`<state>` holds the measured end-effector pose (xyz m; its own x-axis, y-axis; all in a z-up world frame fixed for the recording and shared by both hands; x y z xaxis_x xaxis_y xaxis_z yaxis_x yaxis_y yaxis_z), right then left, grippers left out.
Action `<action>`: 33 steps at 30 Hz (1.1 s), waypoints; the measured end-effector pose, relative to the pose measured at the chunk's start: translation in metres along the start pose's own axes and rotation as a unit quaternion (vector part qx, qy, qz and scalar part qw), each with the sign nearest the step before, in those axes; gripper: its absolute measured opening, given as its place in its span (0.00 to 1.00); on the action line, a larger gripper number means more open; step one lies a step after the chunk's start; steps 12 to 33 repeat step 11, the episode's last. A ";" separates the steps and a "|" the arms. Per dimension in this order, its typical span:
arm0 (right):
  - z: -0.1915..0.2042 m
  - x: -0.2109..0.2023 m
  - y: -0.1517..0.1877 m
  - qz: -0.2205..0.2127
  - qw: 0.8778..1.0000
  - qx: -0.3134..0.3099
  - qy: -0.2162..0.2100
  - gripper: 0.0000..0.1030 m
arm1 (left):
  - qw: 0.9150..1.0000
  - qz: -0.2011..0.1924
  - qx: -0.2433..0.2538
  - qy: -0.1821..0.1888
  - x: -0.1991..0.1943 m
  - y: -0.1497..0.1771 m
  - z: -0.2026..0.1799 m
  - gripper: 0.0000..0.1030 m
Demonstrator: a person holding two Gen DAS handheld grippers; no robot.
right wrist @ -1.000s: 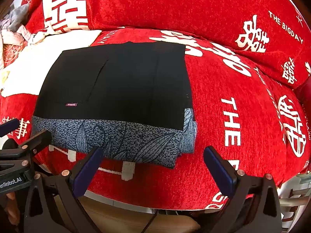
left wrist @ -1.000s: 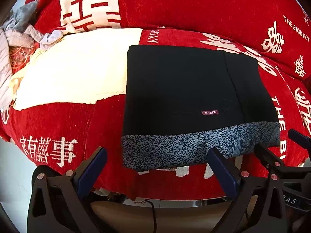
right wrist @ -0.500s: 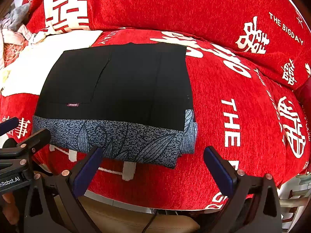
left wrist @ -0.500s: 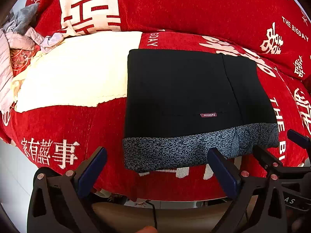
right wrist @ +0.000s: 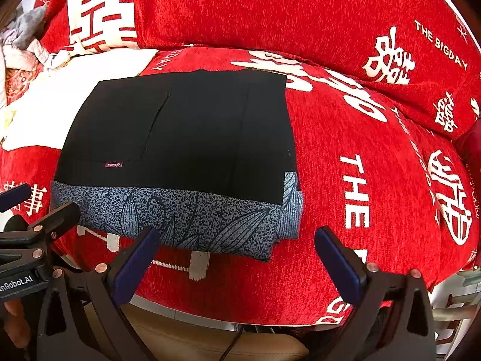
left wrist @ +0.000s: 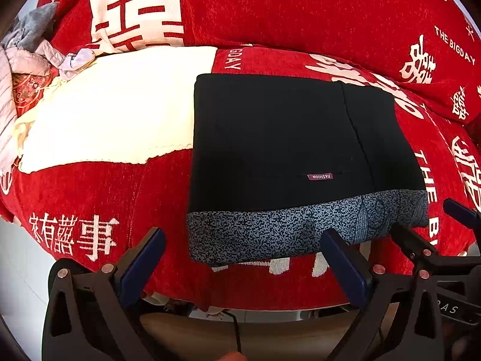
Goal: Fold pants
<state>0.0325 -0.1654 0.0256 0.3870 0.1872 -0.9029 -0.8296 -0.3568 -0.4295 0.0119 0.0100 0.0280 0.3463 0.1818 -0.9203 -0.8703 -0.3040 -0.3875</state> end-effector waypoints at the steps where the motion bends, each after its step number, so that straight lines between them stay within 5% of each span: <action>1: 0.000 0.000 0.000 0.000 1.000 0.000 0.000 1.00 | 1.000 0.001 0.000 0.002 0.001 0.000 0.000 1.00; 33: 0.000 0.007 0.012 0.015 1.000 0.009 -0.004 1.00 | 1.000 0.013 0.002 0.014 0.008 0.012 0.003 1.00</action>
Point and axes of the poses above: each gripper's, at about its wrist camera, not at the fingertips, and x roughly the way its jaws point, z to its left, y to its underside, the point moved 6 cm from there along x, roughly the way its jaws point, and after that the axes turned 6 degrees about -y, right-handed, at the moved point
